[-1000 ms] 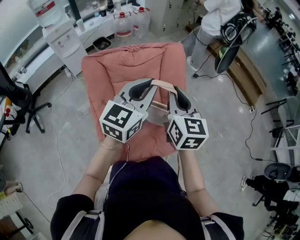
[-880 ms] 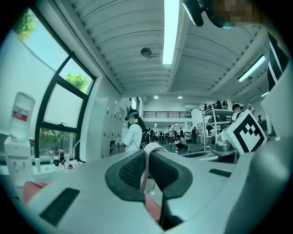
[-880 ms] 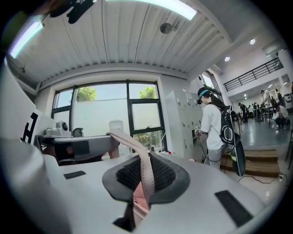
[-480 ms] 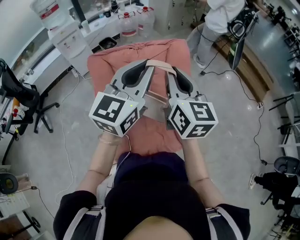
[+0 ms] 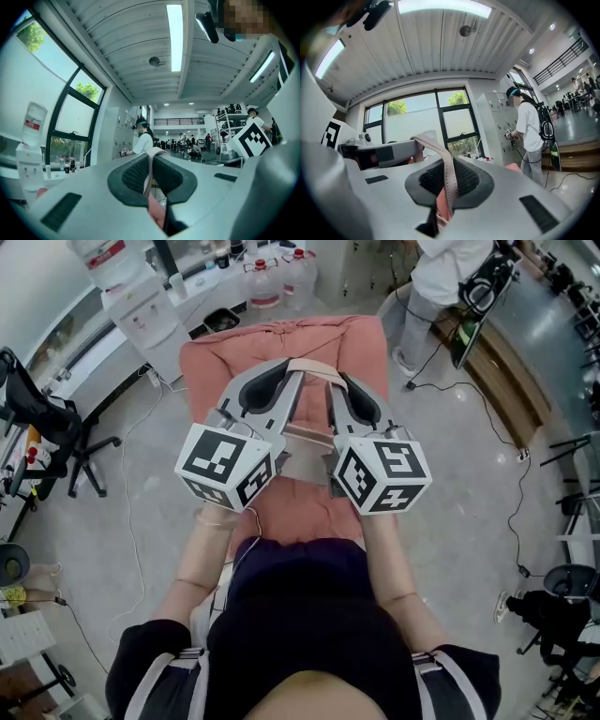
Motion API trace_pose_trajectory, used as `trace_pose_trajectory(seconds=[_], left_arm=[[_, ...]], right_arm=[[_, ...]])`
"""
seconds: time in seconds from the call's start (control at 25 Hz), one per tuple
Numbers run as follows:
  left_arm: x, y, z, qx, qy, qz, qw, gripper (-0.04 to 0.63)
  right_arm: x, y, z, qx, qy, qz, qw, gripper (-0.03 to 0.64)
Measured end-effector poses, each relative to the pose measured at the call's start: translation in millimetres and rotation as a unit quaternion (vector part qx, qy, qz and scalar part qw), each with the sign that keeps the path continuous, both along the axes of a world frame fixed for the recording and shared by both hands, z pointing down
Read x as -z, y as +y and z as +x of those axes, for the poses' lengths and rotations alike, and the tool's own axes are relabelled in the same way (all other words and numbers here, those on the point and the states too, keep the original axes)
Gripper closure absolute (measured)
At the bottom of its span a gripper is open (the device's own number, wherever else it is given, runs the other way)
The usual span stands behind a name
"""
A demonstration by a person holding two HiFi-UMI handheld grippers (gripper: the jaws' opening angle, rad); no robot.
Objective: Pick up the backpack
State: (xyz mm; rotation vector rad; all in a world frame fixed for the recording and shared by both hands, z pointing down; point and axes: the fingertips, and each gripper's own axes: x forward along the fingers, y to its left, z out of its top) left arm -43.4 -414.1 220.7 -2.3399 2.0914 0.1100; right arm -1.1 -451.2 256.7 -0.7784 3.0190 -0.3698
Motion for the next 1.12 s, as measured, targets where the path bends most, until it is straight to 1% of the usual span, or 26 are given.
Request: trace_pose_trajectory(seconds=[0.24,0.48,0.68,0.84,1.12], left_arm=[[-0.9,-1.8,-0.6,0.002,0.004,0.003,1.0000,0.557],[2.0,-3.3,-2.2,0.002,-0.005,0.005,1.0000,0.557],[-1.1,-3.9,-0.3,-0.002,-0.007,0.003,1.0000,0.557],[-6.0,-4.4,1.1,-0.008,-0.016,-0.006,0.9998,0.557],[-14.0,-6.2,3.9,-0.015,-0.003,-0.017,0.9997,0.557]], right_arm=[[0.3,-2.8,-0.8,-0.002,0.006,0.015,1.000,0.572],[4.0,-4.8,-2.0,-0.007,0.008,0.024,1.000,0.574],[0.1,-5.1,-0.1,-0.010,0.008,0.019,1.000,0.573],[-6.5,-4.5,1.1,-0.013,0.012,0.009,1.000,0.572],[-14.1,-5.4,4.6,-0.017,0.020,-0.001,1.000,0.572]])
